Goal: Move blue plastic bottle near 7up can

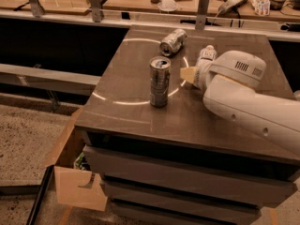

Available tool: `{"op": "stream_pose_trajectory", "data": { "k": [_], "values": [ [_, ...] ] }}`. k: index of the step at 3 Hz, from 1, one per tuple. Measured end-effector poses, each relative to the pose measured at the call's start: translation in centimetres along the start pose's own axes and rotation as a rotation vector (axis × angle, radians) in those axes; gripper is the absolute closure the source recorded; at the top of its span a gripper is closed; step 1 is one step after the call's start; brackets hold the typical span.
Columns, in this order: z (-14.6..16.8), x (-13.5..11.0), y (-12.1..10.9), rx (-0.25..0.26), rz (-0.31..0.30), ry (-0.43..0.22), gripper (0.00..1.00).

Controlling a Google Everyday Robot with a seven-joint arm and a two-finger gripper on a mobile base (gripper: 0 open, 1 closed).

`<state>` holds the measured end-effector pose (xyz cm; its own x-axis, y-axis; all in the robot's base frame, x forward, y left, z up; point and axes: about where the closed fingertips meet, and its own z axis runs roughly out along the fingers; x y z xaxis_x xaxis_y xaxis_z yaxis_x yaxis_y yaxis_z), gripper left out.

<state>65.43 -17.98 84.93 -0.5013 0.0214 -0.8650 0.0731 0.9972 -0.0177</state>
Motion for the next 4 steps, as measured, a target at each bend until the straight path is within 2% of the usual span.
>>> {"op": "stream_pose_trajectory", "data": {
  "k": [1,2,3,4],
  "values": [
    [0.5,0.4,0.0,0.023,-0.013,0.008,0.46],
    [0.9,0.2,-0.4,0.022,-0.033,-0.013,0.7],
    [1.7,-1.0,-0.8,-0.007,-0.068,-0.066,0.93],
    [2.5,-2.7,-0.6,-0.049,-0.107,-0.114,1.0]
  ]
}}
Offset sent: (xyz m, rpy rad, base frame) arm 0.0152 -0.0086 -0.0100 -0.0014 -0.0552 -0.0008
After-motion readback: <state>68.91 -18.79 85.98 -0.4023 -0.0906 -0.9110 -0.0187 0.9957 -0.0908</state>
